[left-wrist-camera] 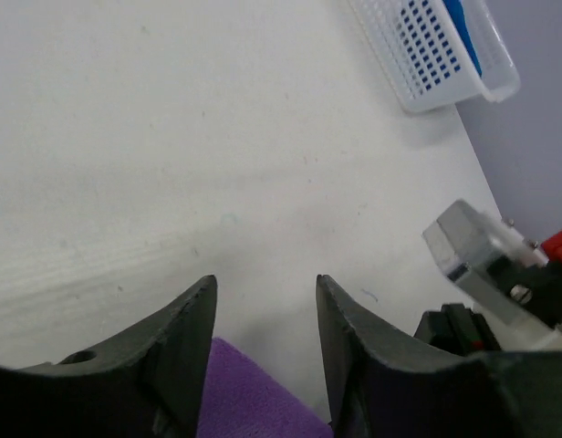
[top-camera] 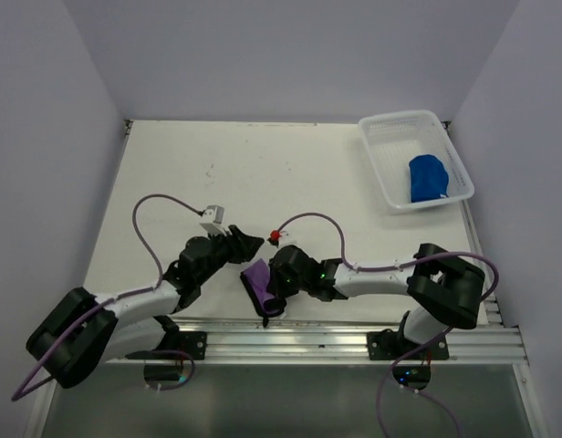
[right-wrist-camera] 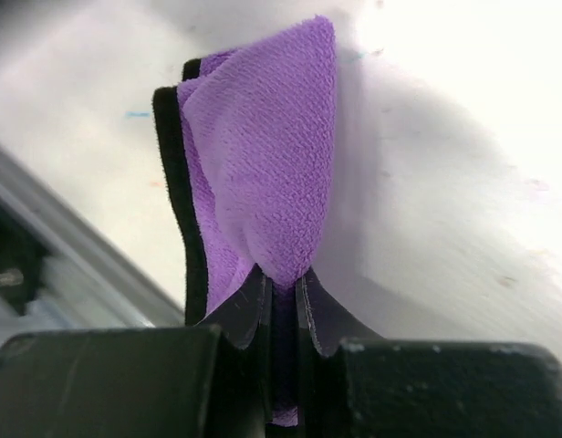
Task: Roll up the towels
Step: Roll the towel
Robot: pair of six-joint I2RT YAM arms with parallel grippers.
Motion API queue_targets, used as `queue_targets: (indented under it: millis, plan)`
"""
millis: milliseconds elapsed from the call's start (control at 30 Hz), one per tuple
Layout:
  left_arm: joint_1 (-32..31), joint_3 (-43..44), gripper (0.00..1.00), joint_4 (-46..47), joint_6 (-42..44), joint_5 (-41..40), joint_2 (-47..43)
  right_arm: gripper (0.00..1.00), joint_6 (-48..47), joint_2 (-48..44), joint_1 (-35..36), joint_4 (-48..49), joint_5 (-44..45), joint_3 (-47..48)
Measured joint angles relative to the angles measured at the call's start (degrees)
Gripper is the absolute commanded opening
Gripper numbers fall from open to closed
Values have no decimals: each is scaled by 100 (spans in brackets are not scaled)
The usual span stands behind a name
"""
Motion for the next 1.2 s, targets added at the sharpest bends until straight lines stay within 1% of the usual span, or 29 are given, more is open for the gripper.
queue_targets:
  millis: [67, 100, 167, 233, 333, 533, 667, 833, 1067, 1200]
  plan:
    - [0, 328, 61, -686, 127, -286, -540, 0, -264, -33, 76, -625, 400, 291]
    - [2, 544, 62, -1056, 219, -450, -815, 0, -400, -33, 114, -907, 629, 428]
    - [2, 796, 63, -1399, 280, -623, -1069, 0, -623, -31, 210, -1388, 1040, 643]
    - [28, 962, 63, -1639, 345, -691, -1117, 0, -874, 9, 411, -1847, 1609, 863]
    - [39, 992, 62, -1794, 297, -595, -837, 0, -1143, 201, 896, -2339, 2382, 1150]
    - [55, 791, 59, -1471, -308, 151, 105, 0, -1311, 944, 1801, -2977, 3897, 1698]
    - [59, 680, 57, -1071, -723, 649, 470, 0, -1349, 1427, 2087, -3377, 4531, 2076]
    - [61, 673, 57, -671, -962, 1023, 483, 0, -1338, 1899, 2229, -3985, 4970, 2603]
    - [31, 658, 56, -710, -964, 1285, 595, 0, -1287, 2579, 2297, -4937, 5436, 3394]
    - [28, 306, 57, -264, -1038, 1401, 595, 0, -1248, 2911, 2358, -5322, 5654, 3665]
